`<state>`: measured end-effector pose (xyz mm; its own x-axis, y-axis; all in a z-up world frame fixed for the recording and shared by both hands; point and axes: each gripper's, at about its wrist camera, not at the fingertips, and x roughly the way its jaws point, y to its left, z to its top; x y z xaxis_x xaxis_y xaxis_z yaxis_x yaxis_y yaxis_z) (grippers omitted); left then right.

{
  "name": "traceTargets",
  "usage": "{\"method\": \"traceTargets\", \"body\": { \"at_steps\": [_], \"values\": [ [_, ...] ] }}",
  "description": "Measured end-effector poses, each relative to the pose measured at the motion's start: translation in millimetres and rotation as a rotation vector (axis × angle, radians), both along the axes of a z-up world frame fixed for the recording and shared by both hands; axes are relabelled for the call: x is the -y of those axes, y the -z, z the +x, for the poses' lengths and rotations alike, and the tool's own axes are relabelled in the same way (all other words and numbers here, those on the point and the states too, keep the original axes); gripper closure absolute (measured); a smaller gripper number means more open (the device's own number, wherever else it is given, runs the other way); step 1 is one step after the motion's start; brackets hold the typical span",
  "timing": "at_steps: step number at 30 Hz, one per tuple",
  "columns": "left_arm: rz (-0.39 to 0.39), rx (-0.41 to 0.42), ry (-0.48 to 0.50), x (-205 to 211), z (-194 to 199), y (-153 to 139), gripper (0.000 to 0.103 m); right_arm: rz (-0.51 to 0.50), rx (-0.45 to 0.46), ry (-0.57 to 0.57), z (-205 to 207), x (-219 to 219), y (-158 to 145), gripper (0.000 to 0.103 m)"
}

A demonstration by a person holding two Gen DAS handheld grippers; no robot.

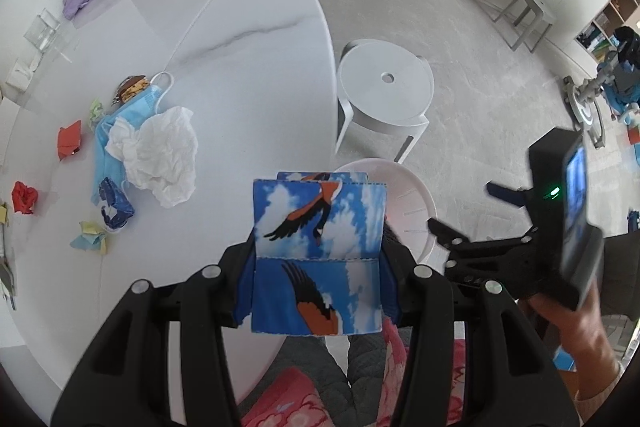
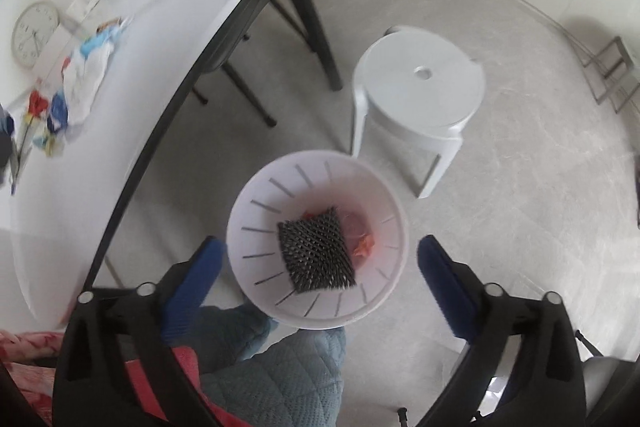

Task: Collect trash
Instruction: 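Drop the black mesh sleeve and blue-bird box into the white bin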

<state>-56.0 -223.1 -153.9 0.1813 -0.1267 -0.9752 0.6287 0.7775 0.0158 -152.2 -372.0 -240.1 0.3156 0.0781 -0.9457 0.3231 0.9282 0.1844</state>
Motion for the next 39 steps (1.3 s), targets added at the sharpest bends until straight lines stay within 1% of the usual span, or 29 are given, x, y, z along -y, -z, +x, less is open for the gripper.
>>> {"method": "traceTargets", "body": {
  "at_steps": [3, 6, 8, 10, 11, 12, 15, 18, 21, 25, 29, 35, 39],
  "values": [
    [0.001, -0.022, 0.049, 9.0, -5.0, 4.0, 0.055, -0.031, 0.006, 0.043, -7.7, 16.3, -17.4, 0.003],
    [-0.008, -0.066, 0.122, 22.3, -13.8, 10.6, 0.055, -0.049, 0.022, 0.087, -20.1, 32.8, -33.1, 0.003],
    [-0.011, -0.112, 0.165, 32.4, -20.3, 17.9, 0.054, -0.064, 0.031, 0.115, -27.4, 44.7, -41.5, 0.003],
    [-0.002, -0.137, 0.195, 39.7, -25.3, 22.9, 0.04, -0.076, 0.043, 0.143, -34.8, 55.8, -48.6, 0.003],
    [0.006, -0.136, 0.202, 41.8, -26.9, 23.7, 0.024, -0.077, 0.051, 0.157, -37.4, 61.5, -50.3, 0.003],
    [0.015, -0.126, 0.212, 44.0, -29.5, 23.9, 0.017, -0.077, 0.058, 0.172, -40.7, 66.3, -52.9, 0.003],
    [0.005, -0.119, 0.253, 50.0, -36.8, 21.2, 0.009, -0.071, 0.064, 0.204, -45.4, 75.3, -53.4, 0.003],
    [0.006, -0.096, 0.268, 52.3, -39.6, 17.8, 0.008, -0.068, 0.06, 0.211, -45.1, 76.7, -51.1, 0.003],
    [0.006, -0.073, 0.253, 46.9, -38.4, 14.7, 0.008, -0.072, 0.057, 0.197, -41.1, 71.6, -49.9, 0.003],
    [-0.009, -0.045, 0.199, 33.1, -29.5, 6.9, 0.008, -0.076, 0.055, 0.166, -32.8, 58.6, -50.3, 0.003],
    [-0.022, -0.036, 0.138, 16.1, -17.3, 2.1, 0.008, -0.08, 0.05, 0.127, -19.9, 45.5, -50.8, 0.003],
    [-0.036, -0.025, 0.032, -11.6, 0.4, -1.5, 0.008, -0.101, 0.055, 0.054, -0.6, 23.9, -58.5, 0.003],
    [-0.06, -0.011, -0.06, -42.1, 18.2, -7.7, 0.008, -0.113, 0.073, -0.014, 19.0, 0.7, -68.3, 0.003]
  ]
}}
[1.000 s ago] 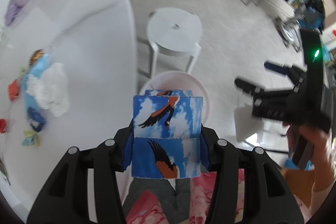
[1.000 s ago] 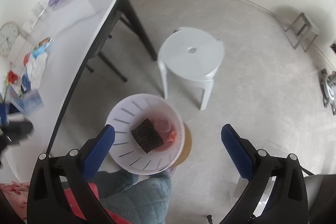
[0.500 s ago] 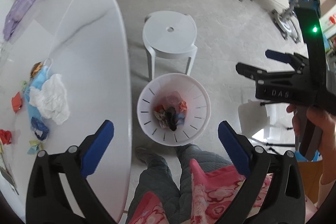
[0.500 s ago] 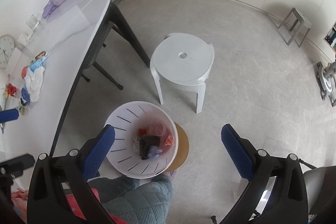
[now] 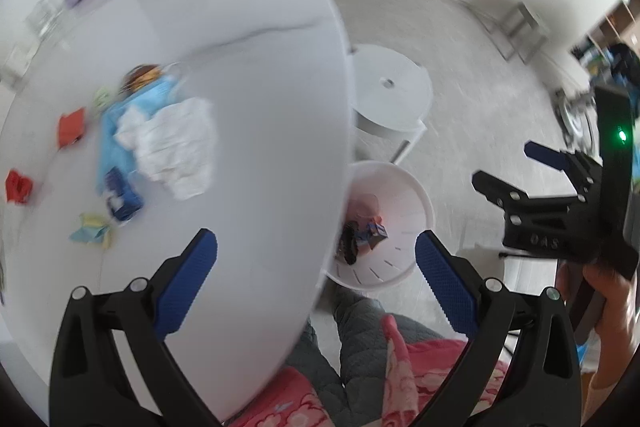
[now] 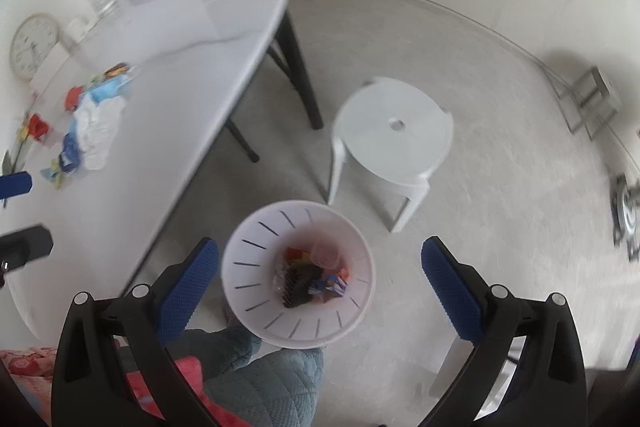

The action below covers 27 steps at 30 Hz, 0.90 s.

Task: Collect trash
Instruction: 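Drop the black mesh sleeve and blue-bird box into the white bin, then move both open tools back over the table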

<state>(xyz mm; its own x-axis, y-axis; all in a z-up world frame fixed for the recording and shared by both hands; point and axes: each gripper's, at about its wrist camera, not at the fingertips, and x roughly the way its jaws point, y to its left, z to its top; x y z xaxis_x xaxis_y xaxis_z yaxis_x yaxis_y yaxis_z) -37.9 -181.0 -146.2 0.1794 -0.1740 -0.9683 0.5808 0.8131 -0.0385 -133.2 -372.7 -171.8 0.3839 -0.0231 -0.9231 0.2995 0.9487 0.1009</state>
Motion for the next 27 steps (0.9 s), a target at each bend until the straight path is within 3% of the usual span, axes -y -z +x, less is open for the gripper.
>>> {"method": "traceTargets", "body": {
  "at_steps": [6, 12, 19, 27],
  "values": [
    [-0.004, 0.038, -0.136, -56.7, 27.3, -6.9, 0.008, -0.031, 0.031, -0.119, 43.4, -50.0, -17.5, 0.003],
    [-0.005, 0.077, -0.304, -136.6, 60.5, -12.5, 0.008, -0.049, 0.083, -0.271, 101.2, -120.0, -41.8, 0.003],
    [0.05, 0.174, -0.479, -243.6, 112.2, -13.6, 0.008, -0.084, 0.135, -0.407, 177.4, -206.6, -64.8, 0.003],
    [0.09, 0.273, -0.566, -341.1, 185.9, 1.2, 0.008, -0.064, 0.145, -0.473, 259.4, -287.9, -60.2, 0.003]
  ]
}}
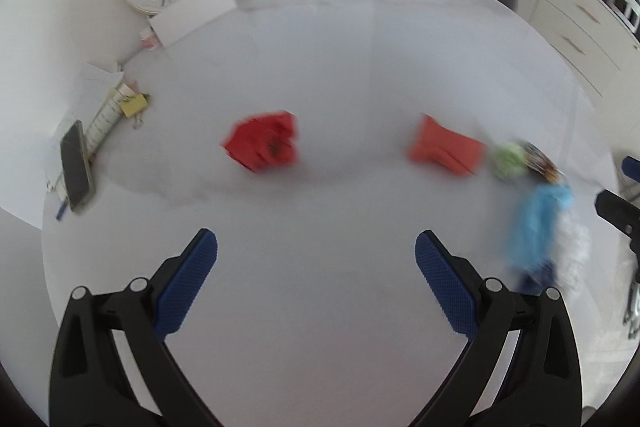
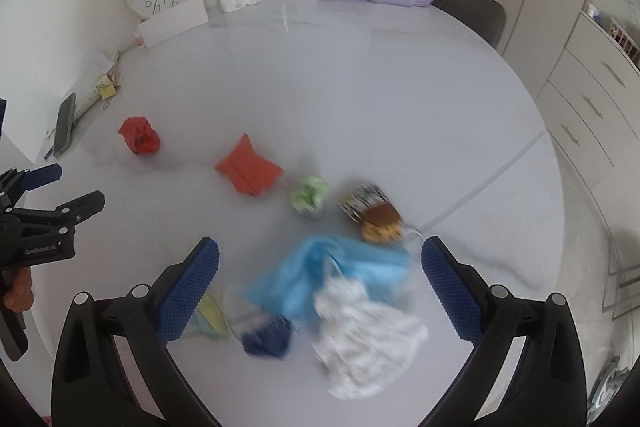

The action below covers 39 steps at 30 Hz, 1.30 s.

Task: Collect trash
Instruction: 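Move both open tools back over the table, then grasp the red crumpled paper with the left tool while the right tool grasps the orange packet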

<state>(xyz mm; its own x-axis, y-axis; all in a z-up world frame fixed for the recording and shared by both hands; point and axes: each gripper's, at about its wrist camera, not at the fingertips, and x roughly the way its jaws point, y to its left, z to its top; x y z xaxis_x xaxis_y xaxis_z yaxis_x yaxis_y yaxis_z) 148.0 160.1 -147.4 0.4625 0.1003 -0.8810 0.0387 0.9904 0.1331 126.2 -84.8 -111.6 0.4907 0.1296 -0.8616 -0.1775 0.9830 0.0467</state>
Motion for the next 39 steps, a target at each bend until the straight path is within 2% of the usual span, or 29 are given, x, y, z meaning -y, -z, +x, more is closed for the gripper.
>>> {"method": "traceTargets", "body": {
  "at_steps": [8, 14, 16, 18, 19, 21, 25, 29, 32, 38, 39],
  "values": [
    [0.025, 0.004, -0.013, -26.6, 70.7, 37.5, 0.008, -0.003, -0.041, -0.028, 45.2, -52.9, 21.2, 0.003],
    [0.026, -0.01, -0.028, -32.2, 103.3, 58.2, 0.008, 0.004, -0.057, -0.019, 61.7, -60.8, 28.7, 0.002],
    [0.02, -0.008, -0.029, -32.3, 109.3, 62.6, 0.013, 0.008, -0.063, -0.018, 66.3, -60.7, 30.3, 0.002],
    [0.007, -0.021, -0.029, -33.5, 113.2, 66.9, 0.033, 0.014, -0.069, -0.017, 70.2, -60.1, 31.4, 0.003],
    [0.001, -0.03, -0.032, -34.0, 113.0, 68.2, 0.036, 0.018, -0.073, -0.016, 71.8, -59.4, 32.1, 0.003],
    [-0.008, -0.038, -0.048, -37.8, 113.7, 72.4, 0.051, 0.03, -0.085, -0.016, 74.6, -58.8, 33.7, 0.003],
    [-0.053, -0.033, -0.078, -49.8, 111.5, 77.3, 0.059, 0.038, -0.092, -0.028, 78.3, -58.9, 35.9, 0.003],
    [-0.113, -0.024, -0.075, -59.6, 104.9, 69.7, 0.068, 0.049, -0.104, -0.068, 87.2, -64.8, 42.3, 0.003],
    [-0.169, -0.006, -0.078, -67.8, 97.0, 57.4, 0.069, 0.035, -0.104, -0.131, 94.2, -73.8, 49.1, 0.003],
    [-0.229, 0.02, -0.058, -79.2, 80.0, 42.9, 0.069, -0.087, -0.084, -0.316, 108.8, -103.1, 67.6, 0.003],
    [-0.237, 0.019, -0.057, -80.9, 77.9, 41.9, 0.069, -0.11, -0.087, -0.339, 111.6, -106.0, 72.1, 0.006]
  ]
}}
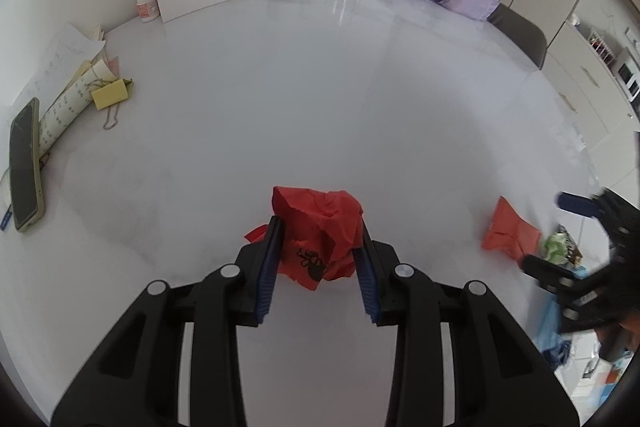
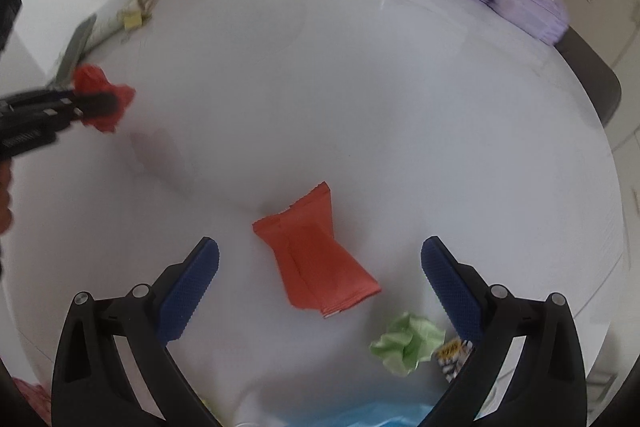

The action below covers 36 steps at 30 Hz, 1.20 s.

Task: Collect trash
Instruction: 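Grasp the red crumpled paper with the left tool while the right tool grasps the orange packet, then carry both items to the white bin and open both tools to drop them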

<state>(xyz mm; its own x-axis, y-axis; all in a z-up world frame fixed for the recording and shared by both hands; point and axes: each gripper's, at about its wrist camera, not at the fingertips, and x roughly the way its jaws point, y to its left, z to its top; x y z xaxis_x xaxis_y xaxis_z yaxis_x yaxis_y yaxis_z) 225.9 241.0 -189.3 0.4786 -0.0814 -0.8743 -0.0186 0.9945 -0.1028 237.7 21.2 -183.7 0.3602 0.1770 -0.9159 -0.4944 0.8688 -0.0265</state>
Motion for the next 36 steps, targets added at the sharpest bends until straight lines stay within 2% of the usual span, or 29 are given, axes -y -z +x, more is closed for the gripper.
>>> {"method": "traceTargets", "body": {
  "at_steps": [1, 3, 4, 6, 7, 13, 17, 21, 26, 28, 30, 36],
  "values": [
    [-0.005, -0.002, -0.002, -2.0, -2.3, -1.0, 0.069, -0.013, -0.006, -0.019, 2.0, -2.2, 4.0, 0.01],
    [-0.022, -0.007, -0.005, -5.7, -6.2, -2.3, 0.069, -0.037, -0.038, -0.044, 6.9, -5.1, 13.4, 0.034],
    [-0.026, -0.01, -0.011, -7.7, -8.7, -2.6, 0.069, -0.042, -0.053, -0.053, 8.9, -5.3, 17.1, 0.039],
    [-0.015, -0.008, -0.013, -8.1, -14.4, -3.7, 0.069, -0.061, -0.078, -0.068, 12.1, -6.7, 22.8, 0.057],
    [-0.011, -0.005, -0.013, -8.3, -16.5, -4.4, 0.069, -0.072, -0.077, -0.073, 12.1, -6.4, 23.3, 0.06],
    [-0.004, -0.013, -0.013, -5.6, -27.9, -5.9, 0.069, -0.049, -0.07, -0.066, 11.5, -1.9, 17.0, 0.064],
    [0.001, -0.009, 0.008, 6.7, -36.7, -14.2, 0.069, 0.007, -0.042, -0.027, 4.9, 7.7, -1.4, 0.064],
    [-0.009, 0.009, 0.069, 34.0, -53.6, -30.3, 0.069, 0.086, -0.001, 0.045, -22.1, 36.7, -32.4, 0.064],
    [-0.03, 0.021, 0.192, 96.8, -90.2, -54.3, 0.069, 0.132, 0.045, 0.142, -84.1, 96.8, -68.0, 0.064],
    [-0.051, 0.012, 0.266, 134.2, -108.7, -61.6, 0.068, 0.135, 0.053, 0.2, -121.4, 136.2, -79.2, 0.064],
    [-0.062, 0.005, 0.342, 170.8, -127.5, -65.2, 0.068, 0.121, 0.057, 0.249, -152.3, 167.3, -84.0, 0.064],
    [-0.096, -0.048, 0.647, 303.9, -197.7, -61.8, 0.068, 0.07, 0.034, 0.436, -260.0, 258.4, -80.2, 0.064]
  ]
}}
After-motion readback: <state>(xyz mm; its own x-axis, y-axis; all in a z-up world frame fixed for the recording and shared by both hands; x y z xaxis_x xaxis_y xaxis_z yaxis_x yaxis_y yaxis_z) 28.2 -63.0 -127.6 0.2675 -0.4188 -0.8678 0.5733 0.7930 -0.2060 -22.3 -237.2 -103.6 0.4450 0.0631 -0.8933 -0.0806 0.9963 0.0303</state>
